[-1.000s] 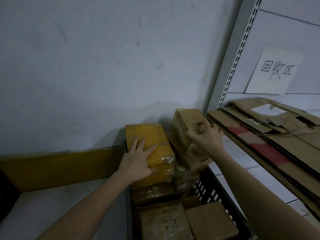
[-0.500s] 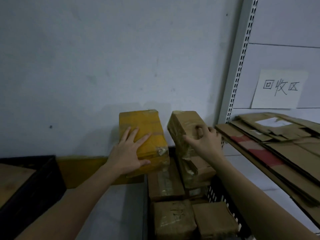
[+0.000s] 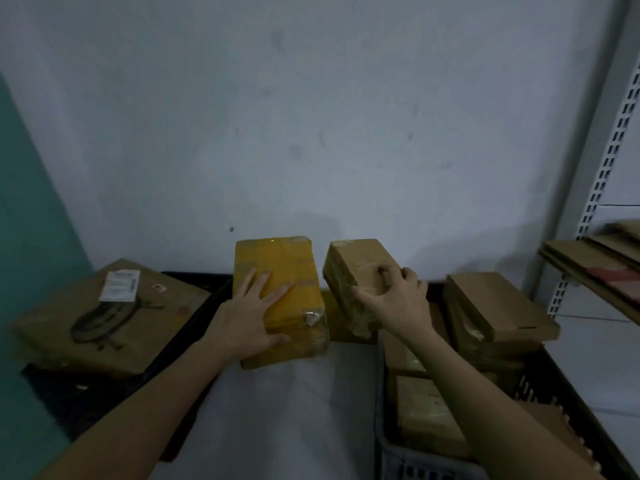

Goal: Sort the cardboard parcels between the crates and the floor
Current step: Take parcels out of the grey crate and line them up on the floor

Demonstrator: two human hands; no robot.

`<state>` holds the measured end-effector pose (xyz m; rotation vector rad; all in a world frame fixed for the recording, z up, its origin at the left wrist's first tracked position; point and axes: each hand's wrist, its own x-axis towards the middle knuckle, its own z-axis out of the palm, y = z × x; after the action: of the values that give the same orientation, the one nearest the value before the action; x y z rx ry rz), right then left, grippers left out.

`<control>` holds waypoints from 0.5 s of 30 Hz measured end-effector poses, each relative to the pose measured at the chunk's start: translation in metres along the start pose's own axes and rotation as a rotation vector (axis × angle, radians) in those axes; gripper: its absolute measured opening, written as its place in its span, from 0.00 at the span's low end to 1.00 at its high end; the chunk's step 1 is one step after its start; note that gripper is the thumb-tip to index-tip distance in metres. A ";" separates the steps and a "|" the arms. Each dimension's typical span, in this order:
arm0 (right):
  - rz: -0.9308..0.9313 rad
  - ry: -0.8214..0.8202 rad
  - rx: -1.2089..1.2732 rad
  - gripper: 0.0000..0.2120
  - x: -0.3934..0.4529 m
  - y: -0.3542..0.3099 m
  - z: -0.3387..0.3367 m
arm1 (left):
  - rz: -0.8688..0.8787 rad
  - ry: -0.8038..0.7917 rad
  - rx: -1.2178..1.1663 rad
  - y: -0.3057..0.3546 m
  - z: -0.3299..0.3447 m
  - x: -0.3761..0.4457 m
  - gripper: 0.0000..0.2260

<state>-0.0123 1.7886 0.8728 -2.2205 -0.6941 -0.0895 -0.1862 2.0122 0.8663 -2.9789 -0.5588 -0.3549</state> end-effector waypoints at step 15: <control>0.255 -0.253 -0.237 0.39 0.004 -0.012 0.216 | 0.006 -0.351 -0.218 -0.131 0.166 -0.012 0.46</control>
<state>-0.0487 1.9505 0.7343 -2.5583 -0.5495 0.2540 -0.2104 2.1508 0.7088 -3.2755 -0.5726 0.1217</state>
